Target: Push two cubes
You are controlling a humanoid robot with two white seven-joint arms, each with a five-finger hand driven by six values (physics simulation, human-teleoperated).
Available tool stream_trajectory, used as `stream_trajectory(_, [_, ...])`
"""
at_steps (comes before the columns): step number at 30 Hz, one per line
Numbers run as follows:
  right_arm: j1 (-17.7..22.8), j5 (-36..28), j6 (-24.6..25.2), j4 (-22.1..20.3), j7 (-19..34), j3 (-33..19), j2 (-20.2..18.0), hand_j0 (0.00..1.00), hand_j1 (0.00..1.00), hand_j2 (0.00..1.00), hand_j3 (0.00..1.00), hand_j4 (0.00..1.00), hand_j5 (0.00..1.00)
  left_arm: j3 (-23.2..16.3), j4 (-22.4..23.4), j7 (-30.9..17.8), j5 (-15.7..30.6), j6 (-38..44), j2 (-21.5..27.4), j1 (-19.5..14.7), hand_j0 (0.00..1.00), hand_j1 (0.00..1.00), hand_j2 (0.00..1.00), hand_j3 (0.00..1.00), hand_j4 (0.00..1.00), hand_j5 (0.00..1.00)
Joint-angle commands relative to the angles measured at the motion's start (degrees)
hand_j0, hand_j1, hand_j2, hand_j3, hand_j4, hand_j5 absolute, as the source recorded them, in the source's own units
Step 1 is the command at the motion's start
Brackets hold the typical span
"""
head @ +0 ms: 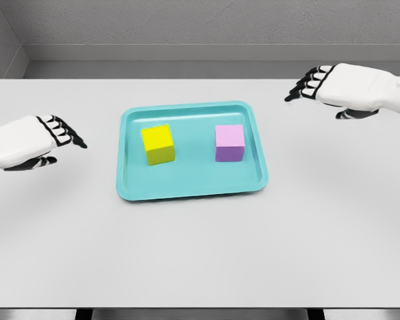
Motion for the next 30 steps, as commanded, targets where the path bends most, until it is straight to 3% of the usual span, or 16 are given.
stream_trajectory(1, [-0.18,5.39,0.08,5.49,0.43,2.12,5.78,0.79,0.79,0.79,0.79,0.79,0.79,-1.76,0.30,-1.58,-1.90,0.04,-1.33,0.00,0.69,0.69,0.69,0.69,0.69,0.69])
stream_trajectory(3, [-1.14,8.73,0.08,9.36,0.43,2.47,8.94,0.79,0.79,0.79,0.79,0.79,0.79,-1.94,0.21,-3.78,-1.98,0.04,-2.56,-0.62,0.69,0.69,0.69,0.69,0.69,0.69])
stream_trajectory(8, [-0.97,13.30,0.08,12.70,0.43,6.17,10.09,0.72,0.72,0.72,0.72,0.72,0.72,-2.02,0.12,-7.04,-1.98,0.04,-4.05,-2.20,0.69,0.69,0.69,0.69,0.69,0.69])
stream_trajectory(19, [-0.79,14.71,0.08,12.53,0.43,7.04,12.46,0.68,0.68,0.68,0.68,0.68,0.68,-7.56,1.70,-7.12,-2.42,0.04,-5.28,-7.47,0.70,0.70,0.70,0.70,0.70,0.70])
stream_trajectory(30, [-0.79,15.32,0.08,12.79,0.43,7.13,14.66,0.68,0.68,0.68,0.68,0.68,0.68,-9.49,2.14,-7.12,-4.09,0.04,-6.69,-9.05,0.69,0.69,0.69,0.69,0.69,0.69])
